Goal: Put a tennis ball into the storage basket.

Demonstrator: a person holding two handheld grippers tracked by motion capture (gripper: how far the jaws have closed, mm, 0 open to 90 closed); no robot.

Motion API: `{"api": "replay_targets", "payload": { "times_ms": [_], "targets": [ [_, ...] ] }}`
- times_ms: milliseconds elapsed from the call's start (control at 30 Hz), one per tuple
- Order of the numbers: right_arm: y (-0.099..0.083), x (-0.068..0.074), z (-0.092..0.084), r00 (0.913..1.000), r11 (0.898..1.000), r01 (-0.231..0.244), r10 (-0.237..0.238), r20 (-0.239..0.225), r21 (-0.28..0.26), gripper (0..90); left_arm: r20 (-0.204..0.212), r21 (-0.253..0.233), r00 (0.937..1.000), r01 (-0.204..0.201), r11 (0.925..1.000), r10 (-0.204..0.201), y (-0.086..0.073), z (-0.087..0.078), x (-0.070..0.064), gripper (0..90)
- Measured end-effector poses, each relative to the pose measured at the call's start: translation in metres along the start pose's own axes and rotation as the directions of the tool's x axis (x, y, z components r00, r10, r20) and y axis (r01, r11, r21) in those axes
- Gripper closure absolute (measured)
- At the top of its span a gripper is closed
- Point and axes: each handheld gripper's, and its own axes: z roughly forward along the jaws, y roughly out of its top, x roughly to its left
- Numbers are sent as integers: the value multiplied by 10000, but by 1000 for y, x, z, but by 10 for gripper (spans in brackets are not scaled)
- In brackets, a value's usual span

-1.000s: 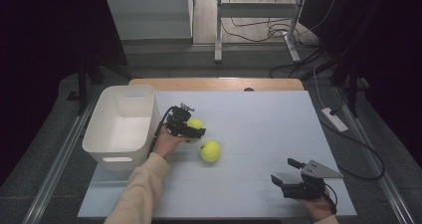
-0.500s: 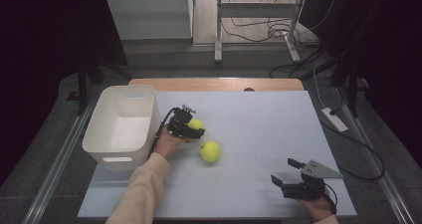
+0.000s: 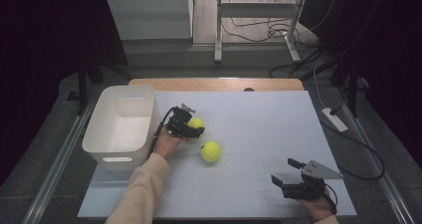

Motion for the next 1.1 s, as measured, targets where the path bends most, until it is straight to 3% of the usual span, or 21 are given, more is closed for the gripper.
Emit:
{"api": "replay_targets", "payload": {
  "times_ms": [767,1100],
  "targets": [
    [1,0,-1,10000,10000,16,-15,35,-48,109,110,-913,9997,-184,9957,195,2,-29,-8,270],
    [1,0,-1,10000,10000,28,-28,40,-48,109,108,-1088,9996,-249,9937,262,2,-35,-11,269]
  ]
}}
